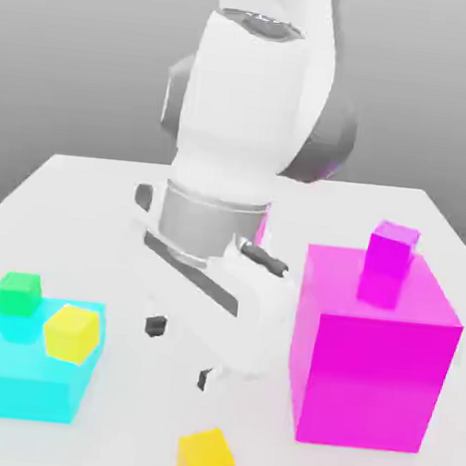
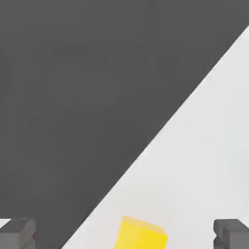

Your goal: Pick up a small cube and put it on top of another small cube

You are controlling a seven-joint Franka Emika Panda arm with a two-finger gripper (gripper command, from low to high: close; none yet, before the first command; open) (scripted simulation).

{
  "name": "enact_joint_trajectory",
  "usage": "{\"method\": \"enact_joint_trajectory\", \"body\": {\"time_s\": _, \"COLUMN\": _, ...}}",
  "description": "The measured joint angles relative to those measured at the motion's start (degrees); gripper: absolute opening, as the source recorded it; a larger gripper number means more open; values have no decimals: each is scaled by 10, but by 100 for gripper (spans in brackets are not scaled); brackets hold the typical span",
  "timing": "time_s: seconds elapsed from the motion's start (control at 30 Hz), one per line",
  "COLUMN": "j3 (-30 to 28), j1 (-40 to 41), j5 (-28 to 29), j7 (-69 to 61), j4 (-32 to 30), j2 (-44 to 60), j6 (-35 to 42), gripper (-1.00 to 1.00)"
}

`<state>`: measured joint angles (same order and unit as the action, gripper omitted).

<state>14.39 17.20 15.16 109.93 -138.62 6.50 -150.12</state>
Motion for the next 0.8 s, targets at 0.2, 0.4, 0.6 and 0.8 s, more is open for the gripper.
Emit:
{"method": "enact_joint_trajectory", "body": {"time_s": 0.2, "j3": -1, "j1": -6, "j5": -43, "j7": 71, "j4": -13, "j2": 100, "j6": -59, "gripper": 0}}
{"method": "enact_joint_trajectory", "body": {"time_s": 0.4, "j3": -38, "j1": -36, "j5": -10, "j7": 103, "j4": 2, "j2": 180, "j6": -120, "gripper": -100}}
{"method": "enact_joint_trajectory", "body": {"time_s": 0.6, "j3": -34, "j1": -33, "j5": -16, "j7": 100, "j4": 0, "j2": 171, "j6": -115, "gripper": -100}}
{"method": "enact_joint_trajectory", "body": {"time_s": 0.8, "j3": -10, "j1": 5, "j5": -73, "j7": 55, "j4": -6, "j2": 73, "j6": -36, "gripper": -100}}
